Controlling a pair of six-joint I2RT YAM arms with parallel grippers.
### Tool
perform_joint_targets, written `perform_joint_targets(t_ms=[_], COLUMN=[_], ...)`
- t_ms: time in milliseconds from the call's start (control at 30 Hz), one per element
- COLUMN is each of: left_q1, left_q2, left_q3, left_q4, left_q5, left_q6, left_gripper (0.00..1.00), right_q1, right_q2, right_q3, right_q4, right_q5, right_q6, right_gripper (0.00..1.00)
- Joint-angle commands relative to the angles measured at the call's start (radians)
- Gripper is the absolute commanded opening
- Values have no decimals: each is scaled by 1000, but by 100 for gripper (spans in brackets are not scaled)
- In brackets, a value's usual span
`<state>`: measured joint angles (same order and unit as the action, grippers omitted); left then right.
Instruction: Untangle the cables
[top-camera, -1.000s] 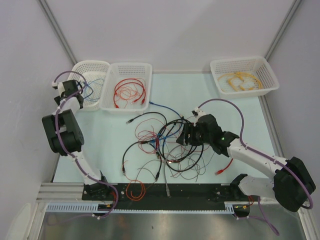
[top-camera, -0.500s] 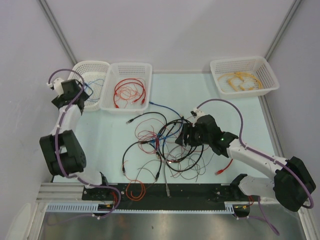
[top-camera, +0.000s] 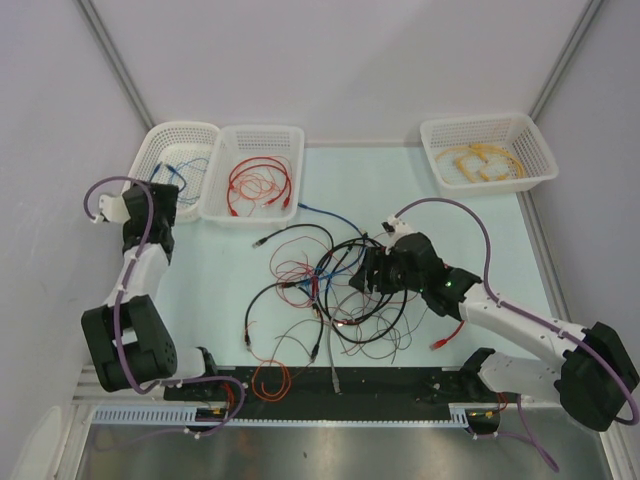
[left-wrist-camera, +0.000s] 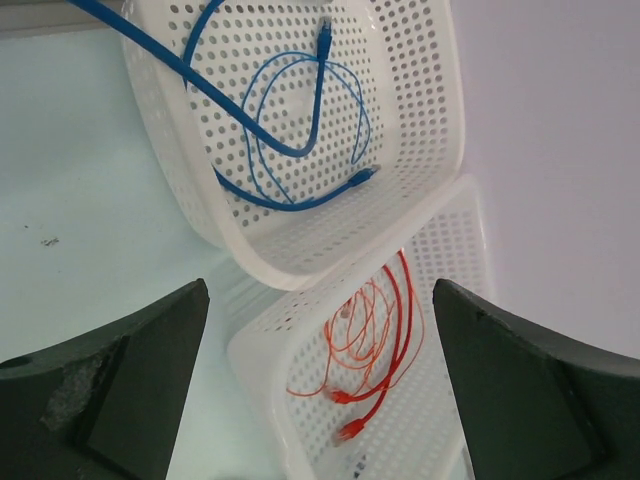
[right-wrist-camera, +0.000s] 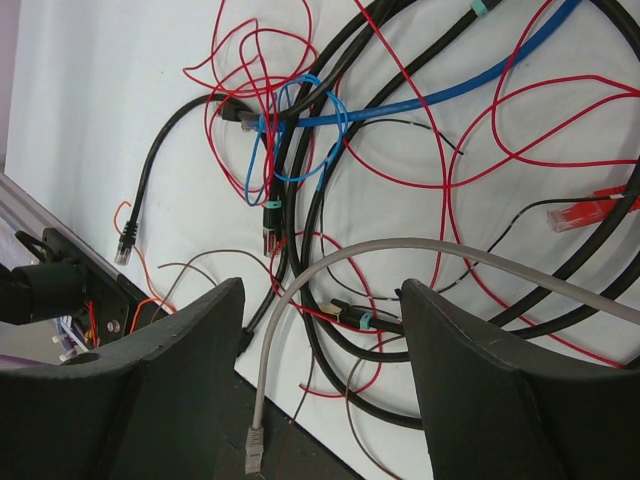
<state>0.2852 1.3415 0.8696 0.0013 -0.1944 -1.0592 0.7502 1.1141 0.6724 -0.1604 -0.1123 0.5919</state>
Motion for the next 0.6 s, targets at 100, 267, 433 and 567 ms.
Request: perform_joint_targets(t_ms=[100, 267, 433, 567], left_q1=[20, 32, 80, 114], left_q2=[-27, -21, 67, 159], left_q3=[-167, -215, -159, -158], left_q4=[365, 382, 373, 453], left_q5=[-161, -348, -426, -401], left_q6=[-251, -309, -257, -251], left_gripper=[99, 100, 100, 100], right_q1=[15, 15, -5, -18], right_q2=[-17, -27, -13, 12], right_q3=[27, 19, 19, 19], right_q4=[4, -2, -2, 4], right_q5=[51, 57, 37, 23], right_q6=[13, -7, -27, -18], right_gripper=[69, 69, 70, 70])
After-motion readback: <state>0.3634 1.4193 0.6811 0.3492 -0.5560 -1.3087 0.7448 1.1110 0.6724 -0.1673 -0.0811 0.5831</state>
